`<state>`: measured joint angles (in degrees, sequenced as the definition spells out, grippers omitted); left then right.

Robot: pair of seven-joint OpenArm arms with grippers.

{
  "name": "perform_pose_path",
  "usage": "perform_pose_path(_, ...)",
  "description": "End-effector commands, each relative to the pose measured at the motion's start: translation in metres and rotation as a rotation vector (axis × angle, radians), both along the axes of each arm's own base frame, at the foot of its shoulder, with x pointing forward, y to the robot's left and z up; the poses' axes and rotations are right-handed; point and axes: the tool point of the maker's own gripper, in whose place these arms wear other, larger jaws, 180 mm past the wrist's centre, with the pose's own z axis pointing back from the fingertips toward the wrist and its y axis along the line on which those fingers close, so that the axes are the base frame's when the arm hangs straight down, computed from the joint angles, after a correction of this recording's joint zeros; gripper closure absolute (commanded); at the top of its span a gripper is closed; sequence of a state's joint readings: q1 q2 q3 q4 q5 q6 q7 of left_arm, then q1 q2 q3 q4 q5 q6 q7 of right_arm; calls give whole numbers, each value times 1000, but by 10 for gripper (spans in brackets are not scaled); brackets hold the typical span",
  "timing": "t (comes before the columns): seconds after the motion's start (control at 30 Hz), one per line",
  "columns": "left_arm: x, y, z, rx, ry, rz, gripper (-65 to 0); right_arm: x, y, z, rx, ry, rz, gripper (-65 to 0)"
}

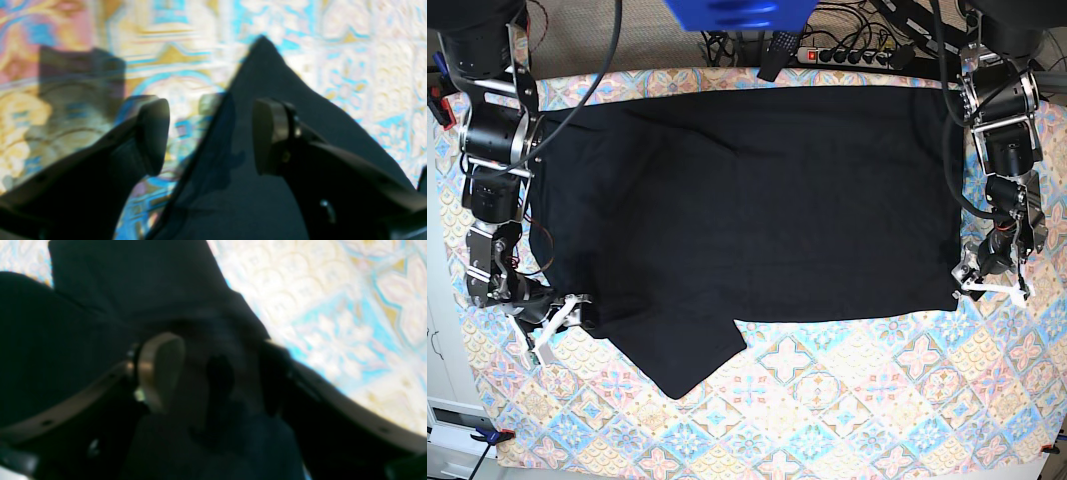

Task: Fold the T-shirt properly
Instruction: 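Reach both grippers down to the shirt's side edges near the hem, then grasp the shirt's side edges with left and right grippers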

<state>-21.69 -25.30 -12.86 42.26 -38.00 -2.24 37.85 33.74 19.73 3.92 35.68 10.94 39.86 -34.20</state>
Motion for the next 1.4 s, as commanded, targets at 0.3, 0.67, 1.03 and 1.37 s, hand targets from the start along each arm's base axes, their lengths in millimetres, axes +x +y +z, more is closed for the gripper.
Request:
perform_pose_path(0.3, -2, -7, -13, -17, 0, 27, -360, 22, 1, 11, 67, -107, -34, -449)
perform_pose_path(0.67, 7, -67, -31, -46, 23, -90, -344, 20, -29, 18, 47, -148, -79, -449)
perform_pose_path(1.03, 5, -83, -37, -72, 32, -109, 0, 11, -40, 12, 30, -143, -90, -449)
perform_pose_path(1.37, -13, -99, -12, -32, -17, -225, 0, -1, -47, -8, -137, -106, 15, -449)
